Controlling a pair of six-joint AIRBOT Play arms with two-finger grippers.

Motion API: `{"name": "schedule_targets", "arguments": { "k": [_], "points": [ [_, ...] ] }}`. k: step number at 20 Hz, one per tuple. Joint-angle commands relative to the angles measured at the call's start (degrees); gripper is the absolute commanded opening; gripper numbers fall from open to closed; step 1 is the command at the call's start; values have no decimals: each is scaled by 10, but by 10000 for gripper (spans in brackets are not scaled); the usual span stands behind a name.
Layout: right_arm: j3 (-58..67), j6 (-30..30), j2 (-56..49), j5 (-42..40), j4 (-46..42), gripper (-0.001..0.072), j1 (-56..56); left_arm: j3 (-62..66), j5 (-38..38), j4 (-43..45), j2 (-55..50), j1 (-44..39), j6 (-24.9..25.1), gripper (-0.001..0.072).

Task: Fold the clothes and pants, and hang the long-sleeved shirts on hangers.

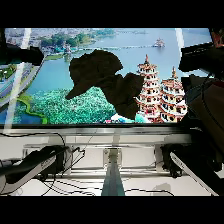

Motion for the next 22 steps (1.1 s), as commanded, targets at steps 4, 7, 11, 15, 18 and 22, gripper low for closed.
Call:
{"name": "schedule_targets", "arguments": {
  "k": [4, 7, 11, 15, 18, 22],
  "points": [
    [0, -9, 0, -16, -1, 12, -1, 0, 54, -97, -3, 0, 0, 690],
    [0, -9, 0, -17, -2, 12, -1, 0, 107, -108, -4, 0, 0, 690],
    [0, -9, 0, -23, -2, 12, -1, 0, 124, -107, -10, 1, 0, 691],
    [0, -15, -9, -29, -32, 13, -1, 0, 132, -44, -76, 1, 0, 691],
    [0, -15, -18, -27, -34, 13, -1, 0, 132, -30, -141, 2, -42, 691],
    [0, -15, -31, -28, -37, 12, -1, 0, 95, -64, -218, -12, -107, 691]
  ]
}}
